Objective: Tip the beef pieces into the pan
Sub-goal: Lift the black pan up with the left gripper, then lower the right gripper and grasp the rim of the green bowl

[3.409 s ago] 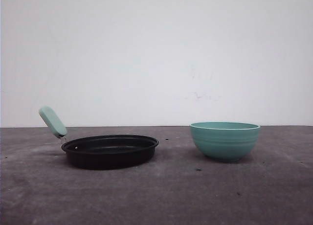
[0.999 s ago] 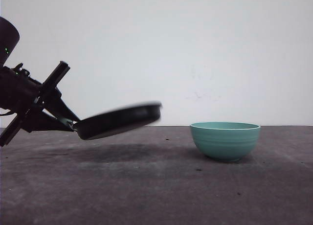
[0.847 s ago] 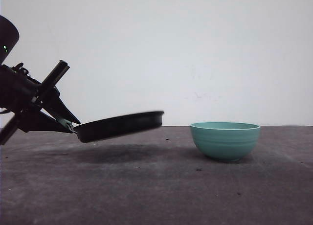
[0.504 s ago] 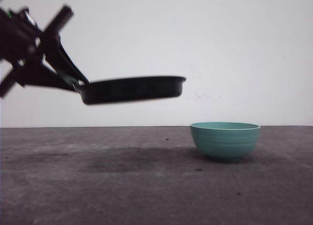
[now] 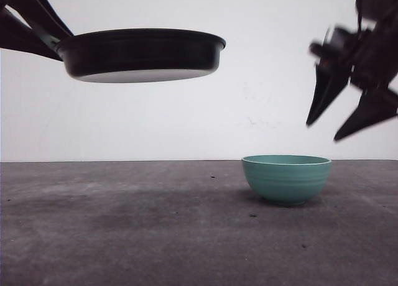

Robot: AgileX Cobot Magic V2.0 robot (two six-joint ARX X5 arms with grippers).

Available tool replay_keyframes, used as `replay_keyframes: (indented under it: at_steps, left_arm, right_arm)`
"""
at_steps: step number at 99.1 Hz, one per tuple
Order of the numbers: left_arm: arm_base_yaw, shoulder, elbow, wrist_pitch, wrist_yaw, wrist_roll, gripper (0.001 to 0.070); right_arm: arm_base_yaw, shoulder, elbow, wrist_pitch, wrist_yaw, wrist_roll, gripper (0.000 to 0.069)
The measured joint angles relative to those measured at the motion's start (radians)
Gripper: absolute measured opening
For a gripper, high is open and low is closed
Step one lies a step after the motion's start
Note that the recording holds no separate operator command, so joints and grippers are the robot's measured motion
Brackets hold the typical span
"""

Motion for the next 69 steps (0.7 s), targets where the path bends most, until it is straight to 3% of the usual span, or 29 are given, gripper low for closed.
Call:
replay_keyframes:
  at_steps: [35, 69]
  left_arm:
    - [-0.02, 0.0, 0.0, -0.052, -0.002, 0.035, 0.0056]
    - [-0.024, 0.0, 0.0, -0.052, -0.007, 0.051, 0.0056]
  right_arm:
    - [0.0, 0.087, 0.0, 0.089, 0.014, 0.042, 0.0201]
    - [0.006, 0.124, 0.0, 0.111, 0.014, 0.07, 0.0189]
